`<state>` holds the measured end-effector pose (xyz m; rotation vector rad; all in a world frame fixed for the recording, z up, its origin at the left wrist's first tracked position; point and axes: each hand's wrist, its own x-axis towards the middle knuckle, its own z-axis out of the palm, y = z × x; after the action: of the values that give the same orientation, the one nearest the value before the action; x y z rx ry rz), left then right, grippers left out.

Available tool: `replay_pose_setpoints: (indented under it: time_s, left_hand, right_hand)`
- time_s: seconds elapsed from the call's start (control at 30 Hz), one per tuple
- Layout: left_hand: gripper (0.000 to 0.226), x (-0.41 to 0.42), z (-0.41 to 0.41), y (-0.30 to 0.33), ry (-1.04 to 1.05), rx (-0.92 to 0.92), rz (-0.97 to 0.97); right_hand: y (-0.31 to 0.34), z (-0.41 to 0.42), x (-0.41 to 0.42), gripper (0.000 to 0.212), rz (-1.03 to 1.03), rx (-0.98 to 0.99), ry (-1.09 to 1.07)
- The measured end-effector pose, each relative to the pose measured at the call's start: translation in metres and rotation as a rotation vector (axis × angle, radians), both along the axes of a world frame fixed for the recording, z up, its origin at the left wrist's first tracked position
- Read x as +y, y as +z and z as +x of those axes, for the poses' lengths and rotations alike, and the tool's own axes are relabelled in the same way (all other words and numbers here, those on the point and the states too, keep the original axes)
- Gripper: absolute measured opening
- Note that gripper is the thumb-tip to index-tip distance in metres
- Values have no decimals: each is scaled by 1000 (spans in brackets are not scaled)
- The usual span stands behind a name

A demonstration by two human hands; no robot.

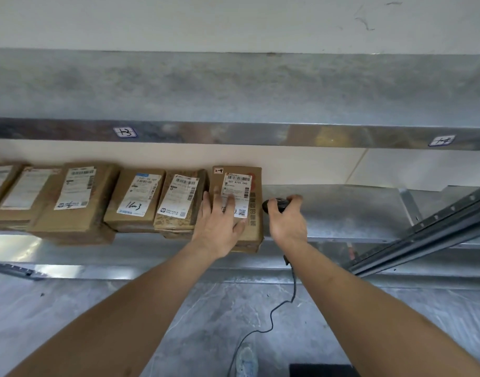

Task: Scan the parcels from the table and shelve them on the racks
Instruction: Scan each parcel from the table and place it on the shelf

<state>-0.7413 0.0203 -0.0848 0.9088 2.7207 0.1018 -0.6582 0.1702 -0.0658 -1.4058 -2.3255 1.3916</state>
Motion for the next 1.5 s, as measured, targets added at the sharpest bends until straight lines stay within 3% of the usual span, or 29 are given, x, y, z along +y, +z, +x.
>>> replay_pose_setpoints:
  time_s: [0.83, 1.13, 1.5]
  left_hand:
    - [83, 10, -19, 26, -38, 113, -155]
    - [54, 9, 0, 73, -241, 138, -47]
    - [55, -34, 34, 130, -610, 220, 149]
  right_hand:
    - [16, -7, 3, 43, 1, 55, 11]
    - [50, 30, -20, 43, 56, 127, -113]
    - [102, 100, -109, 38, 141, 267, -430]
